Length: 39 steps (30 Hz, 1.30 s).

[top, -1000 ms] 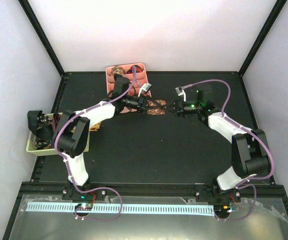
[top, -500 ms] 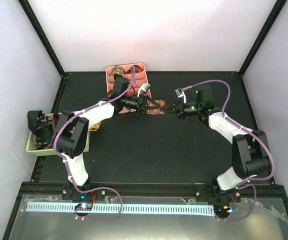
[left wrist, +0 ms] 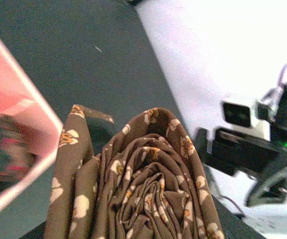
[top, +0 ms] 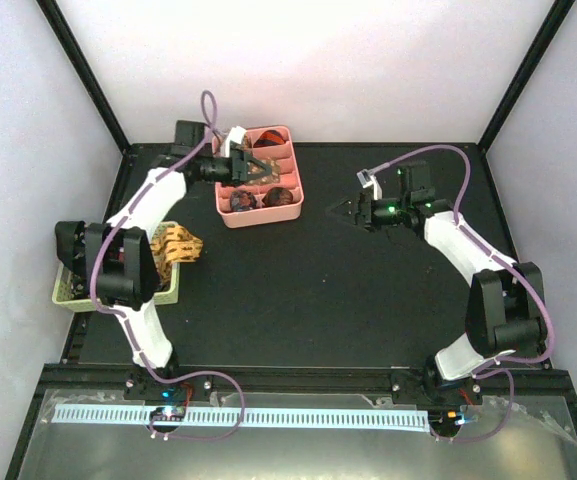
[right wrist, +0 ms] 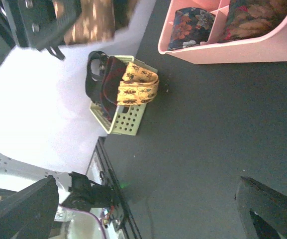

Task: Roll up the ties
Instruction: Pass from the right arm to the left, then move the storage box to the center of the board.

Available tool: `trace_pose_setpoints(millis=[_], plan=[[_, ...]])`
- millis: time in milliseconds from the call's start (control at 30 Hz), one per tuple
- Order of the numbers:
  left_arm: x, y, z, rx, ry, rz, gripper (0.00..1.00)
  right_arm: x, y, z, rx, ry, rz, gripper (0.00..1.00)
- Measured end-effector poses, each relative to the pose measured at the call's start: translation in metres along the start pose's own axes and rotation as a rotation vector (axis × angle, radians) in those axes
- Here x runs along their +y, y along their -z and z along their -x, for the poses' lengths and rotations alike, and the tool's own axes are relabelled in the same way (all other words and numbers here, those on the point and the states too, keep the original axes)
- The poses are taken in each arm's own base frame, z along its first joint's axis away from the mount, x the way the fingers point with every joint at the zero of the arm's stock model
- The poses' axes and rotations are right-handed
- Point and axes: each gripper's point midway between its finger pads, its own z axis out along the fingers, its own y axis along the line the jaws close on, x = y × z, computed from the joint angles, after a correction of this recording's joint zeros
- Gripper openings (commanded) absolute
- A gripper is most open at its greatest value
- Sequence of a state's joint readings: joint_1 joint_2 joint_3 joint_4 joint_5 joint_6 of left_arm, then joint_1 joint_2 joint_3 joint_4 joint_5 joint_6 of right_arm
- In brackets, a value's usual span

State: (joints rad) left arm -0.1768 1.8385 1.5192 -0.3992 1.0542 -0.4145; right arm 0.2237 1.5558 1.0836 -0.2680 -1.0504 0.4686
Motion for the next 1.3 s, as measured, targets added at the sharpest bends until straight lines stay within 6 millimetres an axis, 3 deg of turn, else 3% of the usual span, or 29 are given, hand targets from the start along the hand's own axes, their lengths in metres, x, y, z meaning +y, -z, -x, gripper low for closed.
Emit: trace_pose_setpoints(millis=[200,433,567,733,1300], plan=[[0.06,0.04,0.04,-0.091,-0.022,0.236,0.04,-0.006,0.003,0.0,0.007,0.042,-0.055,1.0],[0.126,0.038,0.039,-0.057,0.058,0.422,0.02,-0.016,0.004,-0.006,0.022,0.049,-0.1,1.0],[0.149,0.037,0.048,-0.059,0.076,0.505,0.02,-0.018,0.005,-0.008,0.027,0.056,-0.108,1.0],[0.163,0.042,0.068,-0.101,0.072,0.585,0.02,-0.021,0.005,-0.01,0.033,0.063,-0.126,1.0],[0.21,0.028,0.014,0.056,0.224,0.674,0.02,-0.031,0.004,-0.012,0.053,0.077,-0.164,1.0]])
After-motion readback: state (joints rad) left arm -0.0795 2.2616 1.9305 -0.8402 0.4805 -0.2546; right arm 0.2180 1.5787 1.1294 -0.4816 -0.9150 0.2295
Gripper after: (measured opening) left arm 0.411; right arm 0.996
